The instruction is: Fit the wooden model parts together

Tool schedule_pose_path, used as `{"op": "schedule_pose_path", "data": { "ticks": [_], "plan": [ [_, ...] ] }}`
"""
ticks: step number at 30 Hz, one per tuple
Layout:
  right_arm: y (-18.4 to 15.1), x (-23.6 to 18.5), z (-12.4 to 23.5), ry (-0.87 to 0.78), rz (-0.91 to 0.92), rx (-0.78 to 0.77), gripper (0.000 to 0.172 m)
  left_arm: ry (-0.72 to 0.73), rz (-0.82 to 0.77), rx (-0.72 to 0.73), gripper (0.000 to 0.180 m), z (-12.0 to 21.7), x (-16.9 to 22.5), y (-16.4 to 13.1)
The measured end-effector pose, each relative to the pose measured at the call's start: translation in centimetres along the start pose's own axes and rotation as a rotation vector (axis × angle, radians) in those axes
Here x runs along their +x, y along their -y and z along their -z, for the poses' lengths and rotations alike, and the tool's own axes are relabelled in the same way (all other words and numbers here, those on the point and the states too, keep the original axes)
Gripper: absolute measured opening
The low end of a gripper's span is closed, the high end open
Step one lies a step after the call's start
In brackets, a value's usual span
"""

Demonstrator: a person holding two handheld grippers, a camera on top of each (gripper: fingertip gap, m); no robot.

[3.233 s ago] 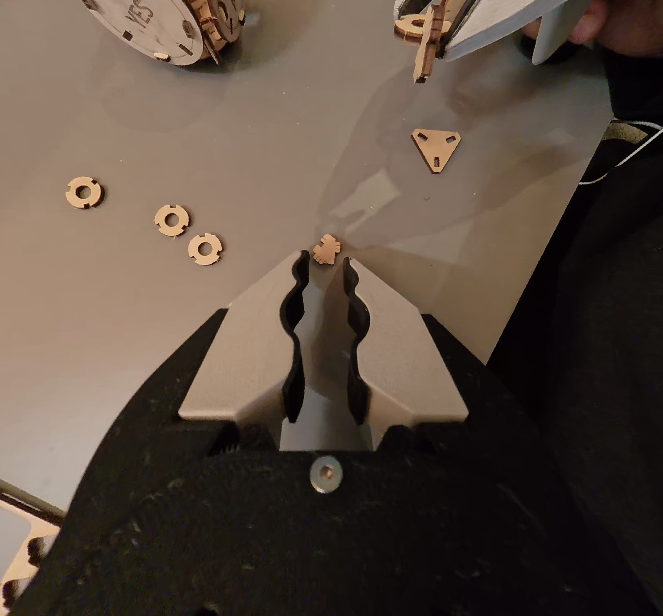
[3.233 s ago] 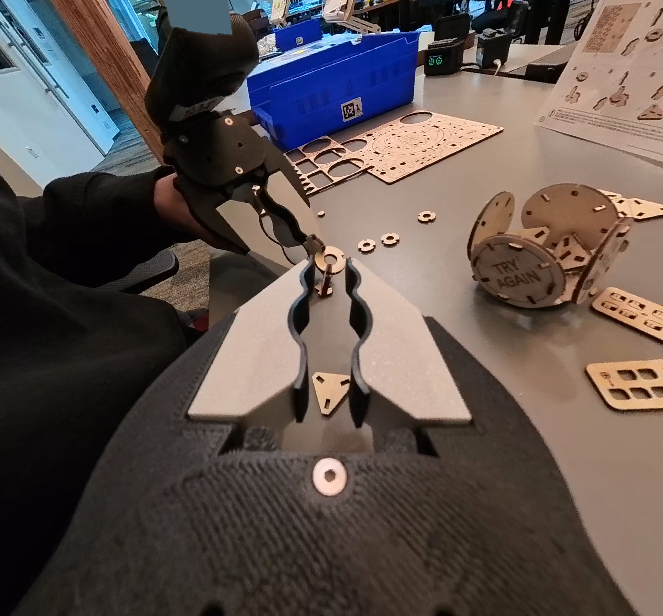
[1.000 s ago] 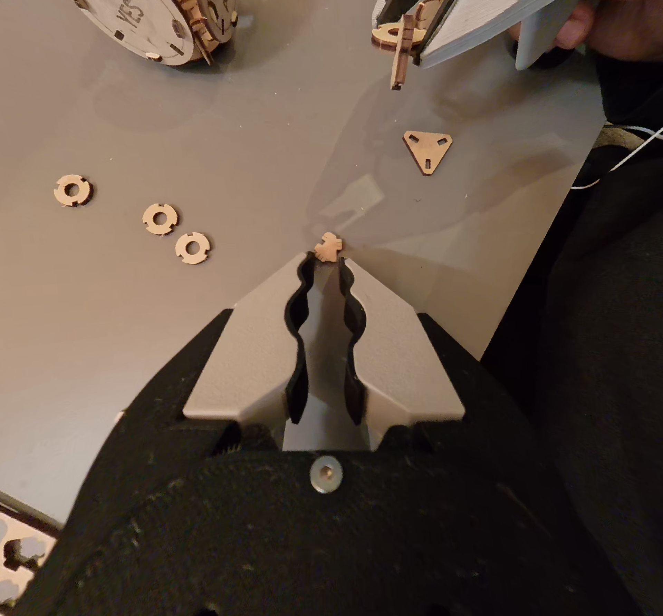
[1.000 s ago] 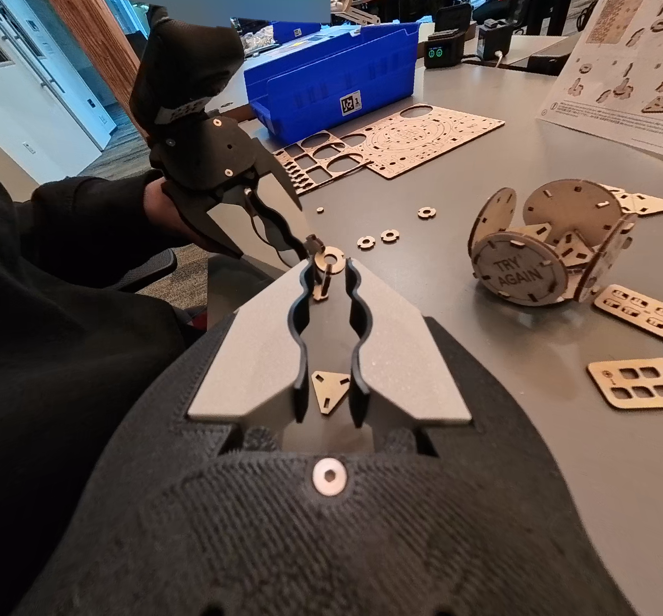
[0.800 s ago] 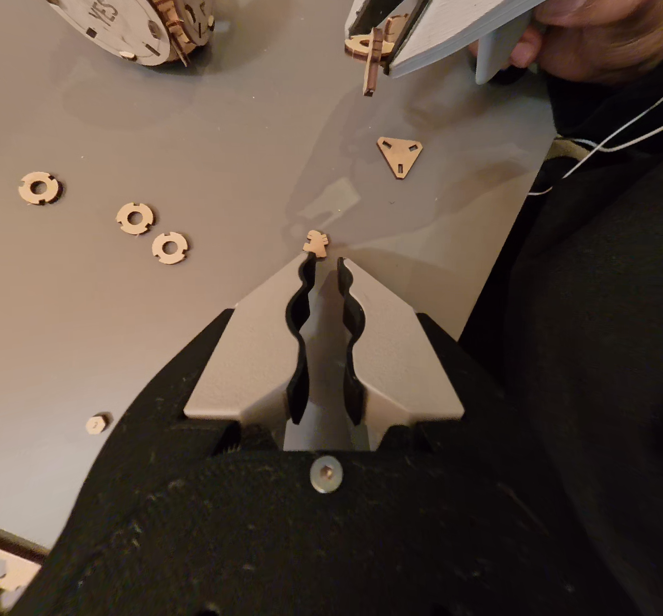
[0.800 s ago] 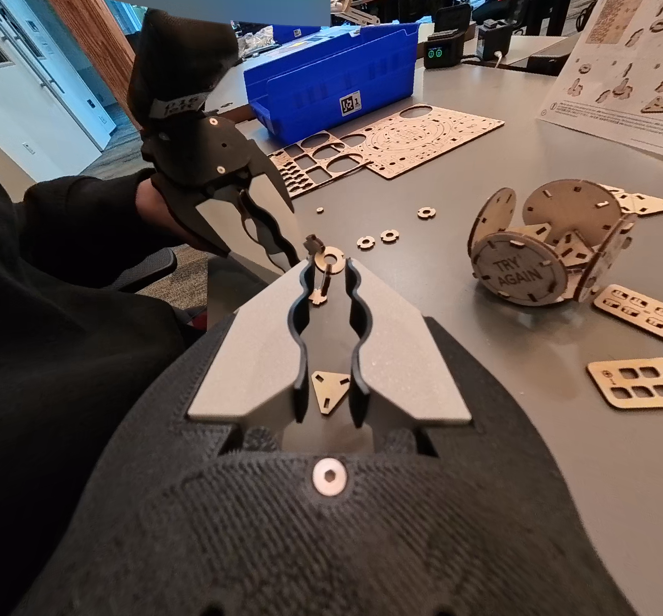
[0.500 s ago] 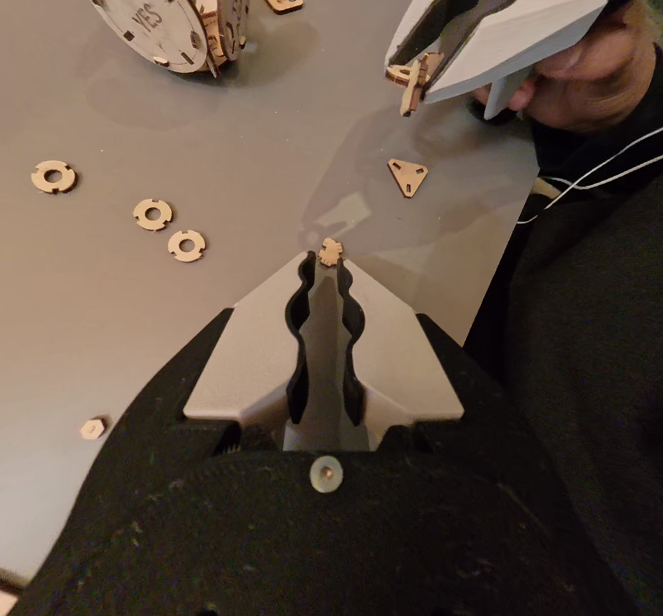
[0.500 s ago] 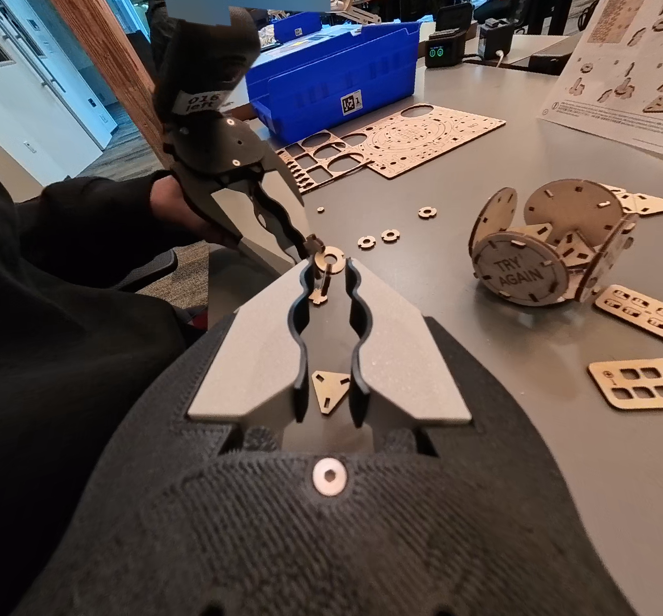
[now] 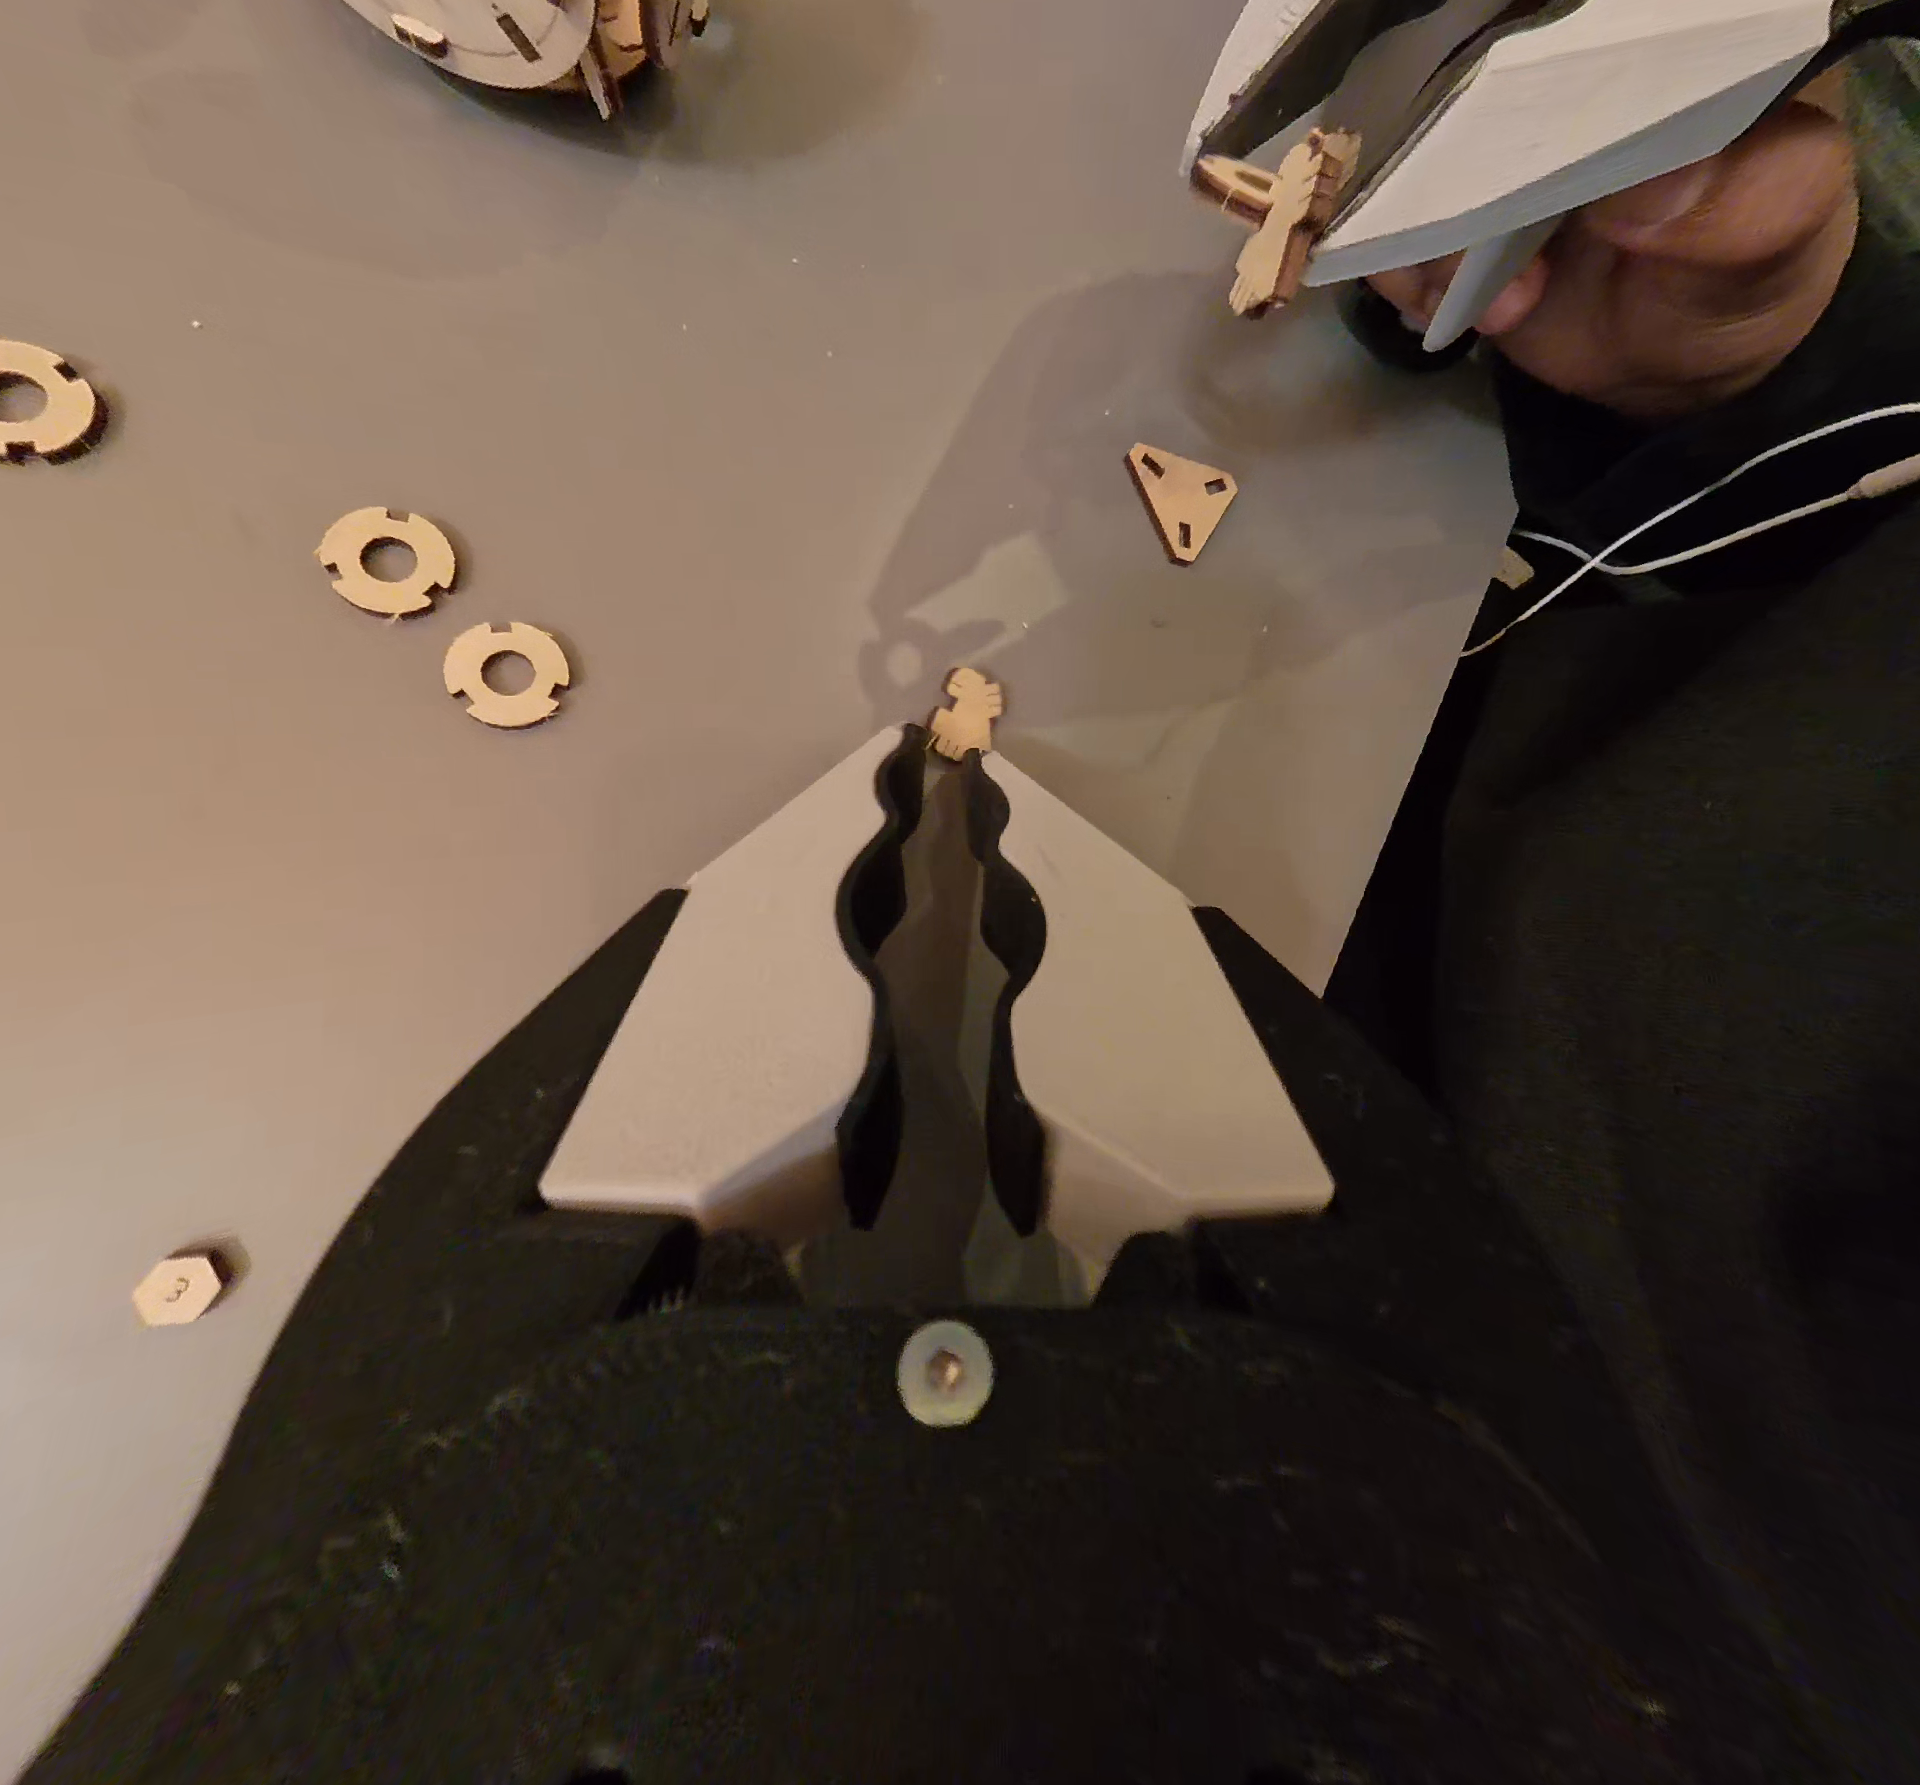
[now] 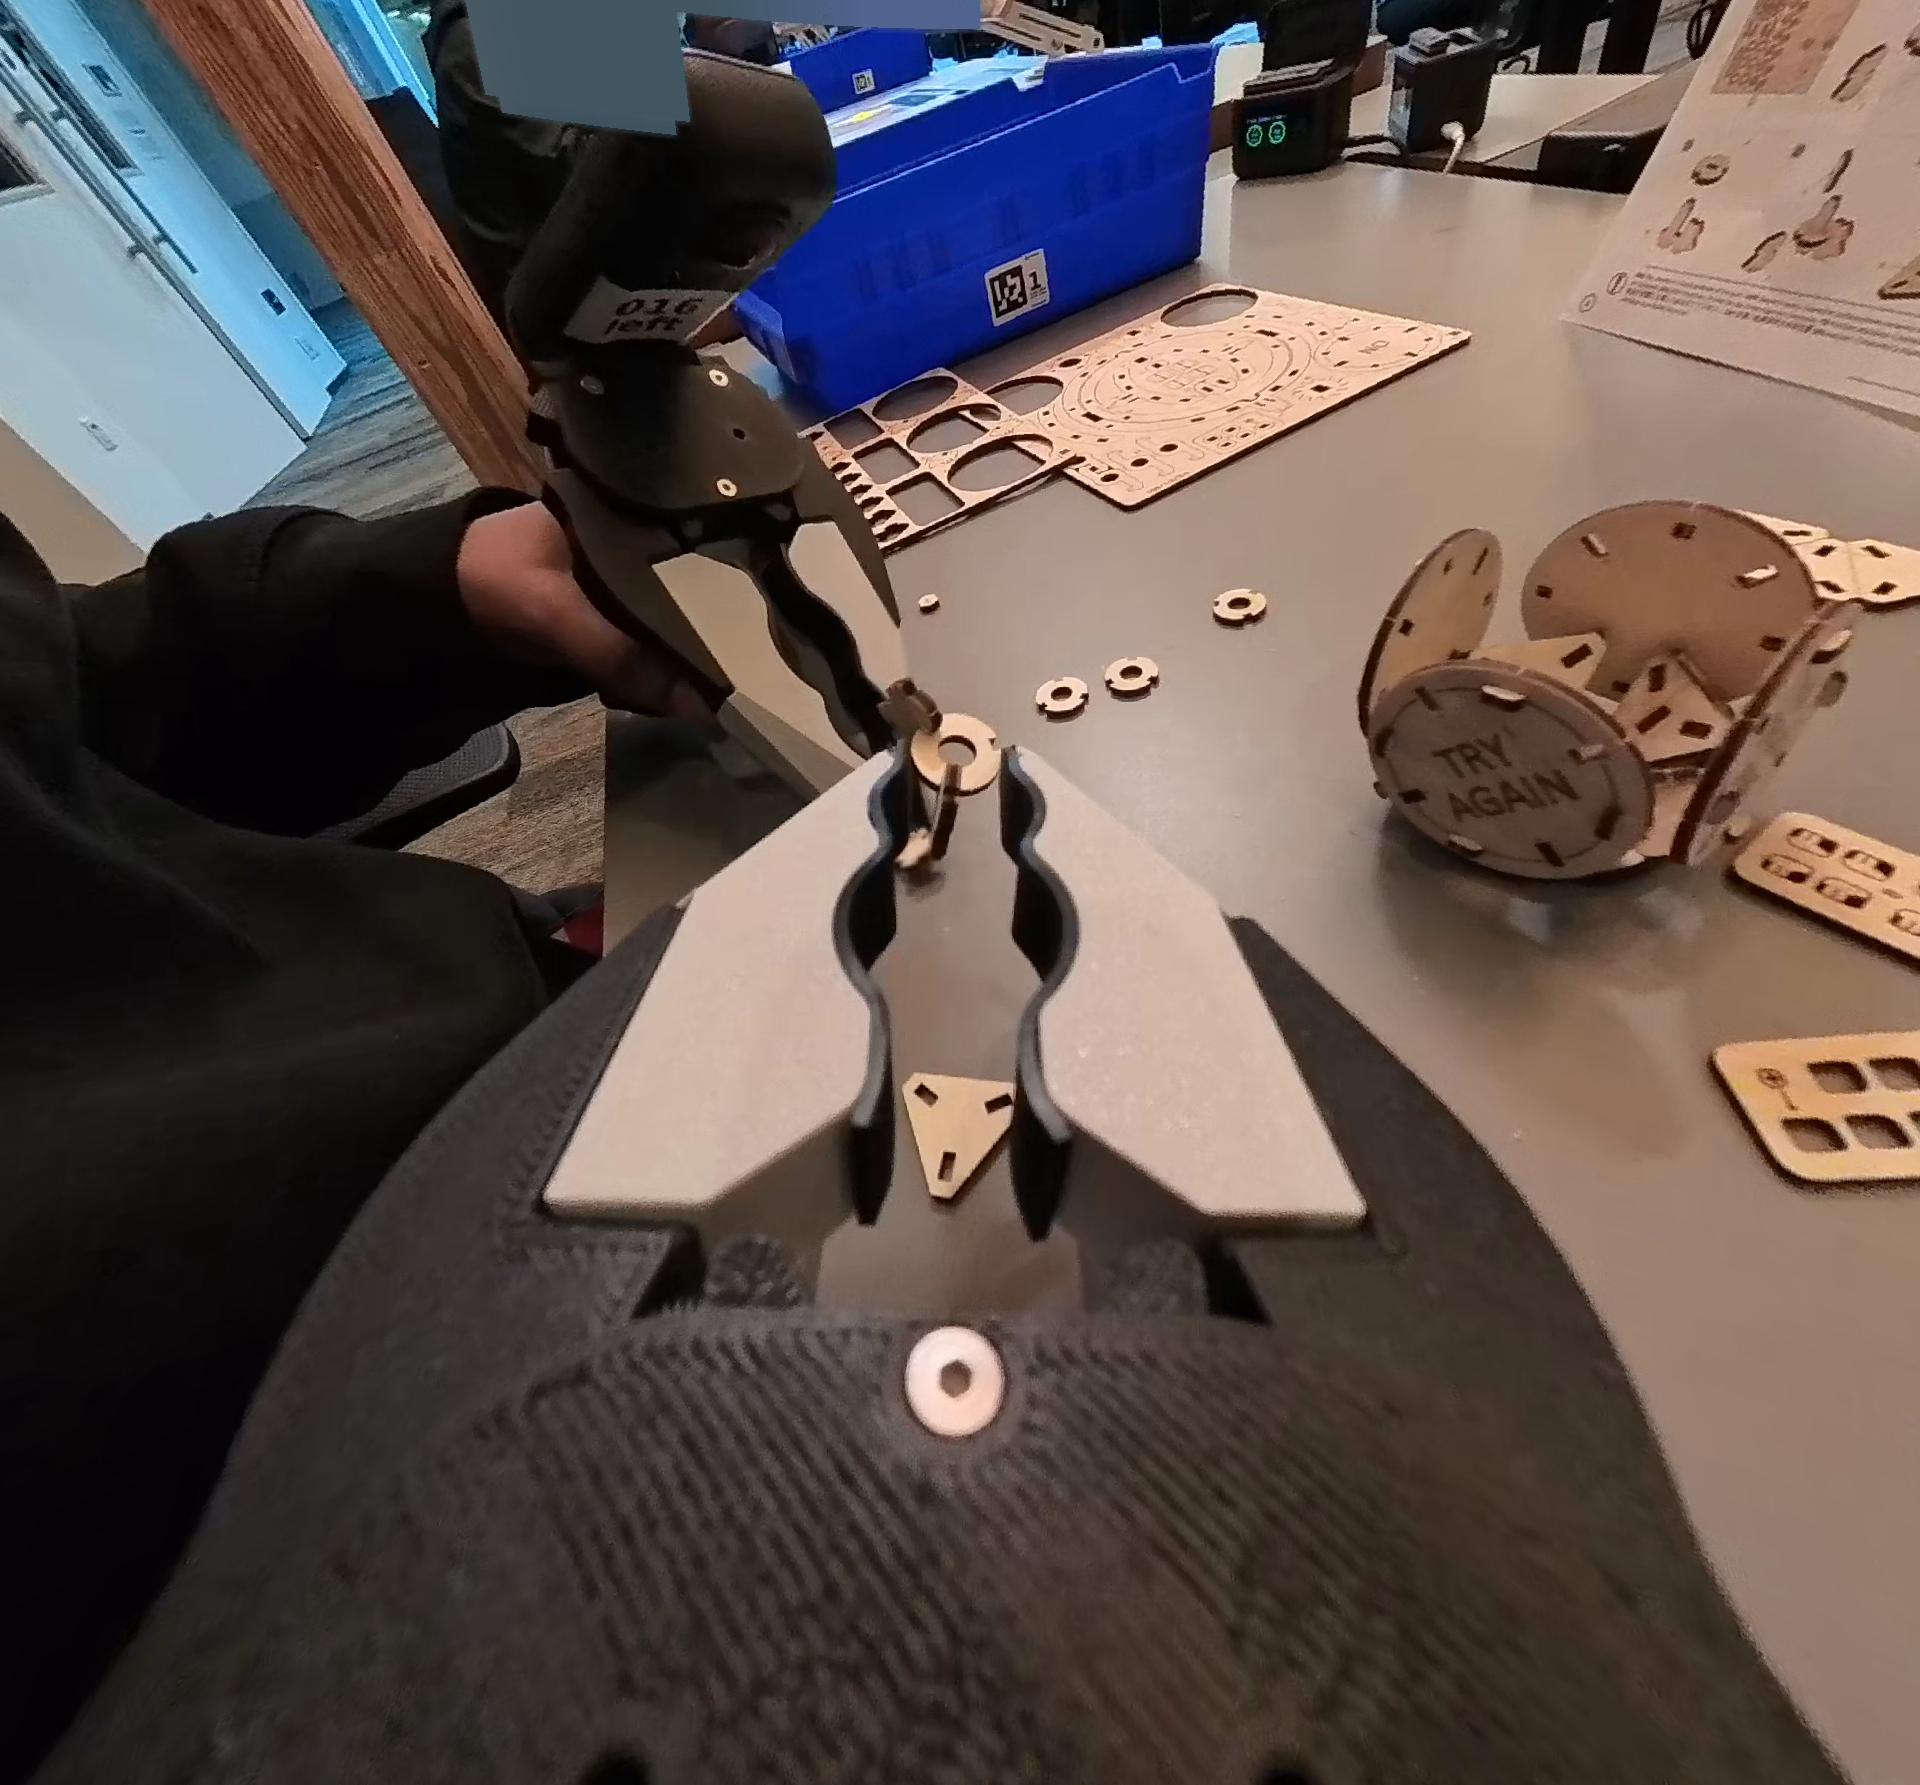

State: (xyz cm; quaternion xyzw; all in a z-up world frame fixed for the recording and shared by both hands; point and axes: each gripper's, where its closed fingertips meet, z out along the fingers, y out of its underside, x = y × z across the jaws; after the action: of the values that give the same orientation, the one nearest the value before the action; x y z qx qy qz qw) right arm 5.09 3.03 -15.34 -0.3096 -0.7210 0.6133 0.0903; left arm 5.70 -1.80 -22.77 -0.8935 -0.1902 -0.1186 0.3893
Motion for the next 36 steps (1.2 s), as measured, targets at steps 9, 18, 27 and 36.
{"op": "schedule_pose_path", "data": {
  "ticks": [9, 18, 27, 36],
  "plan": [
    [-4.7, 1.8, -0.6, 0.021, -0.292, -0.299, 0.015, -0.011, -0.003, -0.005, 0.000, 0.0, 0.4, -0.2],
    [-5.8, 3.4, 0.0, -0.046, -0.309, -0.353, 0.019, -0.060, -0.018, 0.007, 0.013, 0.2, 2.5, -0.4],
    [-4.0, 3.4, 1.5, -0.108, -0.245, -0.279, 0.039, 0.070, -0.082, 0.010, 0.019, -0.7, 2.4, -0.6],
    [-6.2, -4.4, -1.1, 0.074, -0.286, -0.372, 0.025, 0.020, -0.083, 0.054, 0.011, -1.4, 4.9, -1.2]
  ]
}}
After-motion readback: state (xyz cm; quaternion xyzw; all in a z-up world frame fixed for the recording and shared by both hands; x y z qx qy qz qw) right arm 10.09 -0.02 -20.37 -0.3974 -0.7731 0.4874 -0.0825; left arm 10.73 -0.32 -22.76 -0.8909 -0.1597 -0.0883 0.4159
